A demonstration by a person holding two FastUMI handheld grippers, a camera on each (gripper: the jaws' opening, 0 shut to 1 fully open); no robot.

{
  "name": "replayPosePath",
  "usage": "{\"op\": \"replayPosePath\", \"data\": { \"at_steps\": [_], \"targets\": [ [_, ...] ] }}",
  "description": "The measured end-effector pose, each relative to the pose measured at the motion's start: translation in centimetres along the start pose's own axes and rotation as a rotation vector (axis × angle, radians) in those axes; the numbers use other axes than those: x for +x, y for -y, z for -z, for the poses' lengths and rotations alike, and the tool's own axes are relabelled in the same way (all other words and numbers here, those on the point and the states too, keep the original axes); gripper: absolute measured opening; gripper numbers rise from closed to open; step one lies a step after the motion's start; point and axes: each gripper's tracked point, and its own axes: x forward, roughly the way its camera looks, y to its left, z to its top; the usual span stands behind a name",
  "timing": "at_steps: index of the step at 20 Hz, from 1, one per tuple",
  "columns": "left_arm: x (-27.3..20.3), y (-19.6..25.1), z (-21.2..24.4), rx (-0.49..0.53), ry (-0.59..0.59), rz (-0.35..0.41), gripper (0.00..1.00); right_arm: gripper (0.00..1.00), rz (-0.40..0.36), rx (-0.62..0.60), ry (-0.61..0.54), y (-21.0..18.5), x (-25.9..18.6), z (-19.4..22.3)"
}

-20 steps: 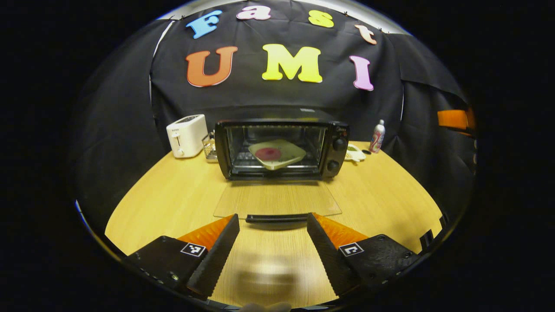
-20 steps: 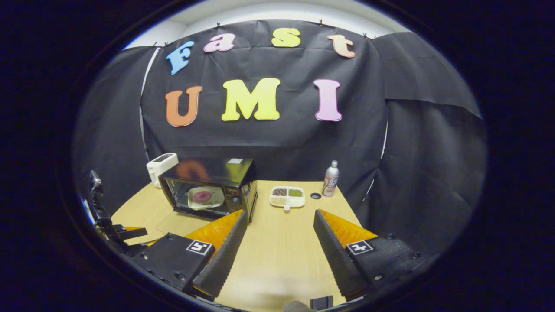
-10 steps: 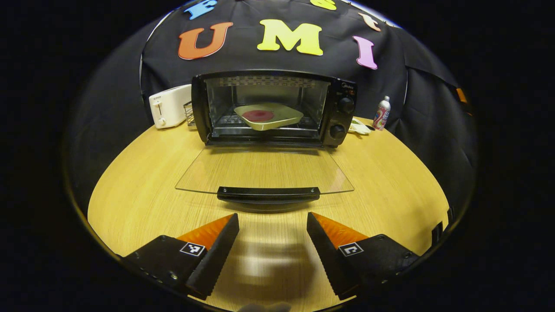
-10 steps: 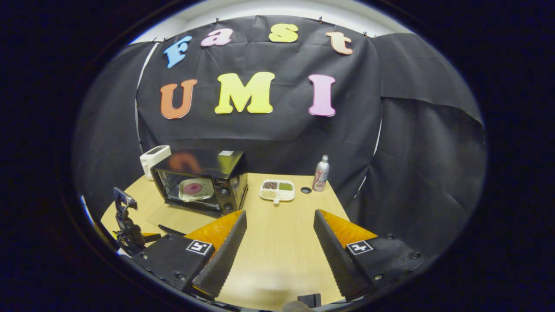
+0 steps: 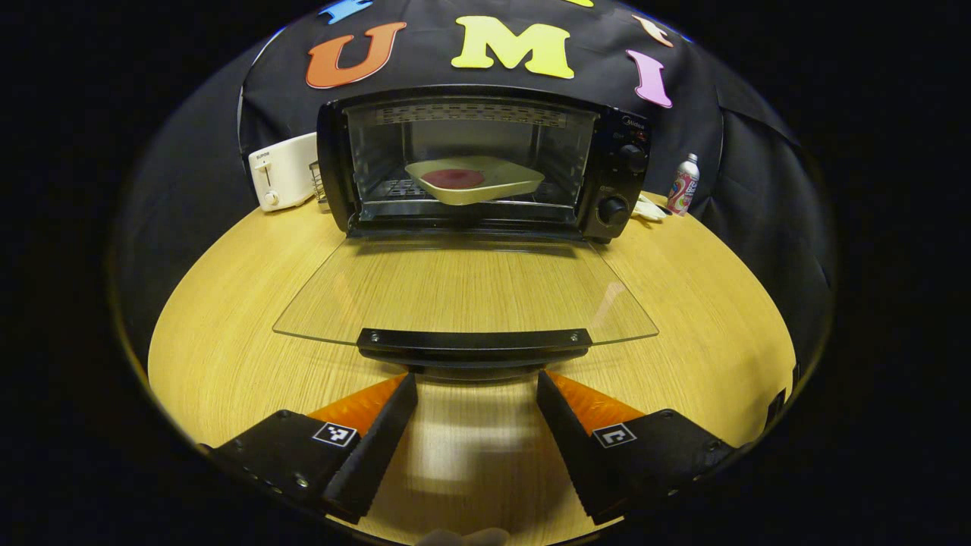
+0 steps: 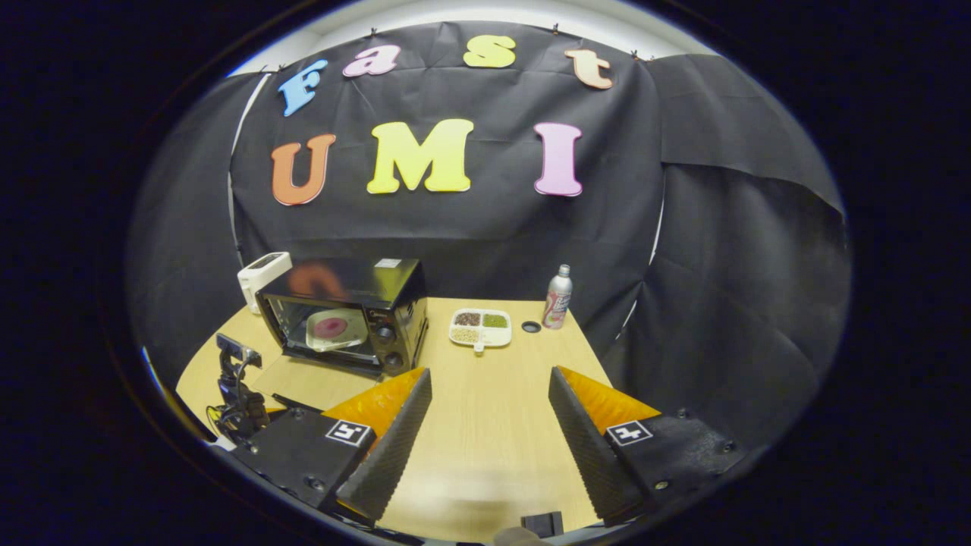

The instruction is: Open the electric oven with the left hand, put the food in, and close the electric oven.

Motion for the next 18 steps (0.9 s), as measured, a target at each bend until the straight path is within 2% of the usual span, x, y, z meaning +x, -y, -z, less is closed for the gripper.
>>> {"op": "replayPosePath", "data": {
  "at_steps": [9,18],
  "targets": [
    [-1.9,0.3,-2.9,-0.004,0.040,0.000,0.97,0.98,-0.027,0.019,0.020,-0.7,0.3,-1.2],
    [-4.1,-0.2,-12.5,0.011,0.199,-0.006,0.96,0.96,-0.035,0.075,0.039,-0.8,0.5,-1.9]
  ]
}}
